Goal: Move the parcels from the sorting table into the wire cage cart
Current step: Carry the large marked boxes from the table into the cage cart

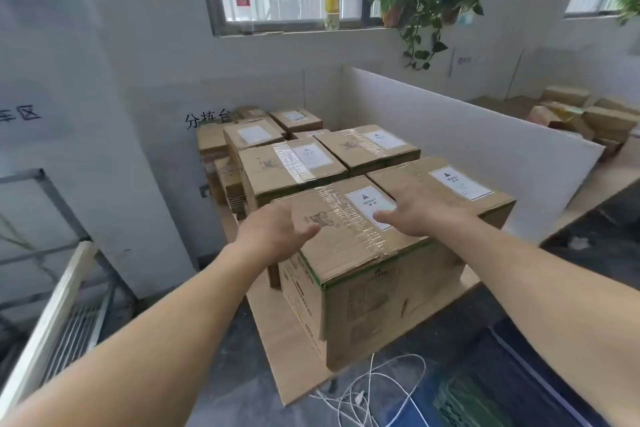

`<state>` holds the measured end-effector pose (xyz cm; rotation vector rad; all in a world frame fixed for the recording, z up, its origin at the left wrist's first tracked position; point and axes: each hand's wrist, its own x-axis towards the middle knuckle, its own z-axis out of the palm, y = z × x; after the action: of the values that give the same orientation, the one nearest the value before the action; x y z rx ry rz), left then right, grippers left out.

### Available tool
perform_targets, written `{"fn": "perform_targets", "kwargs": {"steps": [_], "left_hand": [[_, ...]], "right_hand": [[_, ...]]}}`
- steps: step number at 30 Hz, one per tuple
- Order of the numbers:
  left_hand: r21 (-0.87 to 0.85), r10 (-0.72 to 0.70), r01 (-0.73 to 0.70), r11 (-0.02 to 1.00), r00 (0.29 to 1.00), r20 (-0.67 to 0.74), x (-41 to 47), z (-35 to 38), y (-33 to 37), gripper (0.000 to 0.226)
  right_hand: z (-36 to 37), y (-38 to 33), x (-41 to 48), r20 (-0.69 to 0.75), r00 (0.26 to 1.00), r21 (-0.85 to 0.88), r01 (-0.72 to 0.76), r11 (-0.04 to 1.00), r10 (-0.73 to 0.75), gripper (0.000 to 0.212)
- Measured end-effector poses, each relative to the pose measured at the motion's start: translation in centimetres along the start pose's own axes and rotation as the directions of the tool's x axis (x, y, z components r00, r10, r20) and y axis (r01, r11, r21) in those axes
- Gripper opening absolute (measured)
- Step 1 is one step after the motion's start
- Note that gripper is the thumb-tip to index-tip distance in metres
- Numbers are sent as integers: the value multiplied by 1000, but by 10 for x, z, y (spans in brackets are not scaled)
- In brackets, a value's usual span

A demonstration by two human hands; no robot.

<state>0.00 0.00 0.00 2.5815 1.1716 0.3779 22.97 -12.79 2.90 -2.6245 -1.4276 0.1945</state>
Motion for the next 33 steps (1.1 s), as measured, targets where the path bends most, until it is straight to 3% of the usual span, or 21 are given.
{"fn": "perform_targets", "kwargs": {"steps": [7,15,20,25,29,33], "left_hand": [[-7,-140,141,990,987,75,0,17,0,74],[-85,-149,156,984,985,89,-3,33,2,54],[-118,-169,181,976,980,100,-4,37,2,55],[-146,-204,218,965,973,110,-3,37,0,57],[-176,-222,240,955,968,116,-4,35,-1,53],[-283,-266,289,915,957,116,-7,38,-6,56]], "right_hand": [[18,12,21,45,999,16,7,1000,-8,64],[26,17,26,3,999,-8,35,999,-35,60],[26,12,28,-3,1000,-5,25,1000,-25,59],[25,11,30,14,1000,83,-23,996,22,59],[25,8,34,15,998,153,-64,986,63,43],[31,9,37,28,995,258,-99,961,95,45]]}}
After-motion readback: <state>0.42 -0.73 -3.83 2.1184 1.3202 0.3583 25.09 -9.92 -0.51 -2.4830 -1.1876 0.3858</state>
